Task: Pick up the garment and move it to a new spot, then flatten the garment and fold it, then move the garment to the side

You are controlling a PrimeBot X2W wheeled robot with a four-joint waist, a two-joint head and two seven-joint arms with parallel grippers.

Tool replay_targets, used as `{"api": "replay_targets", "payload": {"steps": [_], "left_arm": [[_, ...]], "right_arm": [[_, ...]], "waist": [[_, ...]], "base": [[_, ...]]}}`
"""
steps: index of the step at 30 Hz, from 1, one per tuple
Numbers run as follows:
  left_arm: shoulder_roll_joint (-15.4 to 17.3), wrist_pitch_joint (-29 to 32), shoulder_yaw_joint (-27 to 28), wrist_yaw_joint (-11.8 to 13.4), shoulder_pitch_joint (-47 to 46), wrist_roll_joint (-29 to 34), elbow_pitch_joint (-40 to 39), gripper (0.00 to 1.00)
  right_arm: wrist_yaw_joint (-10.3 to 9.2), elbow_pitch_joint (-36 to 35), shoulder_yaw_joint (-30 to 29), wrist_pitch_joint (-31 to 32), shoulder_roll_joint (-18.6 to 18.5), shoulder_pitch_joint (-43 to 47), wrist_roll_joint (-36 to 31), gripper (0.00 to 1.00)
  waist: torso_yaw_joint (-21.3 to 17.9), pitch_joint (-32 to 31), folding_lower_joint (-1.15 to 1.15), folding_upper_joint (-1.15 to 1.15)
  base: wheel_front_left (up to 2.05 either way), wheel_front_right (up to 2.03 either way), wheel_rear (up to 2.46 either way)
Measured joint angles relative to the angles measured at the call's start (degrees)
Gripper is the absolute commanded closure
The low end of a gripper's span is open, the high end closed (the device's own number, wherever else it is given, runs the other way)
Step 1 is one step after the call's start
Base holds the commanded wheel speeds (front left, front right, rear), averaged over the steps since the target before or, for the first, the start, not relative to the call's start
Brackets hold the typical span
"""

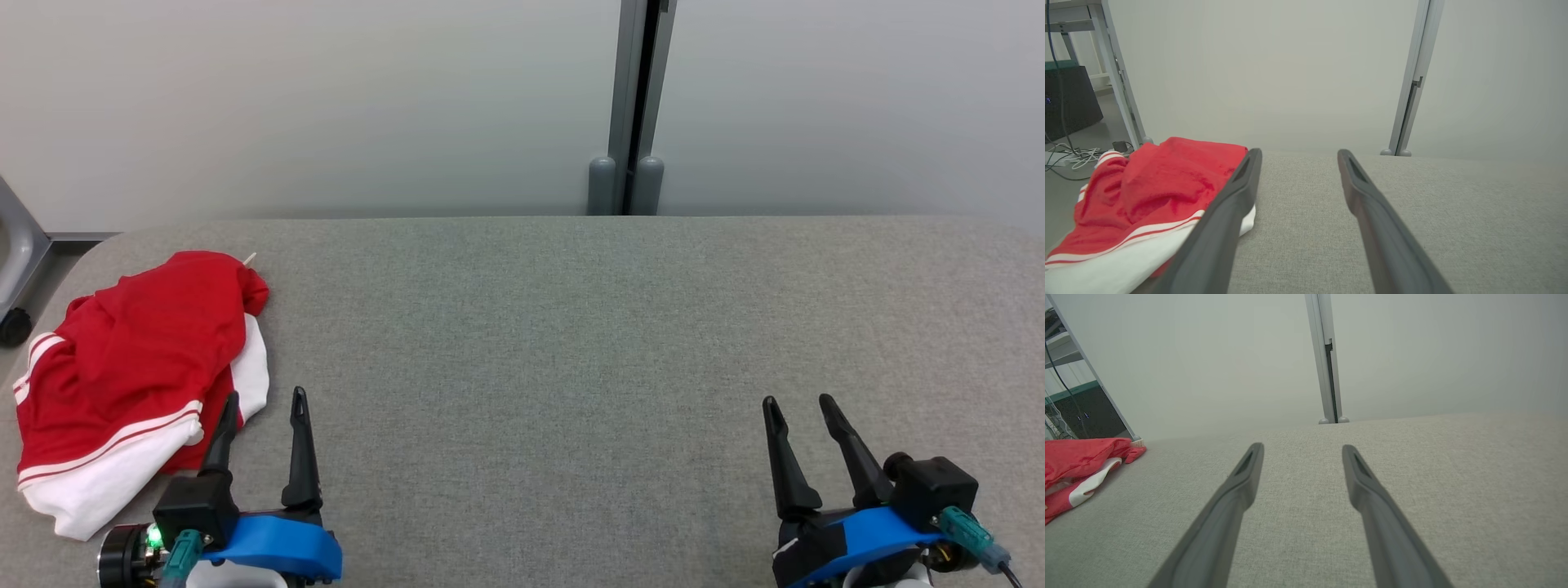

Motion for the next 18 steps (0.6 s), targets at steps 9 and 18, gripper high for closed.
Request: {"api": "replay_targets", "payload": {"steps": [9,18], "left_arm": [[0.0,-0.9,0.0,0.2,-0.6,3.7,2.0,0.00],[0.2,-1.4,0.1,0.7,-0.9,5.9,4.0,0.00]], "right_arm": [[0.00,0.5,-0.4,-0.8,-0.1,0.0,-4.3,0.00],[0.00,0.5,-0.8,-1.4,-0.1,-0.1,-7.0,0.00]], "waist": [[0.1,0.0,0.00,0.00],[0.0,-0.2,0.00,0.00]], "base": [[0.00,0.00,0.00],[0.00,0.00,0.00]]}}
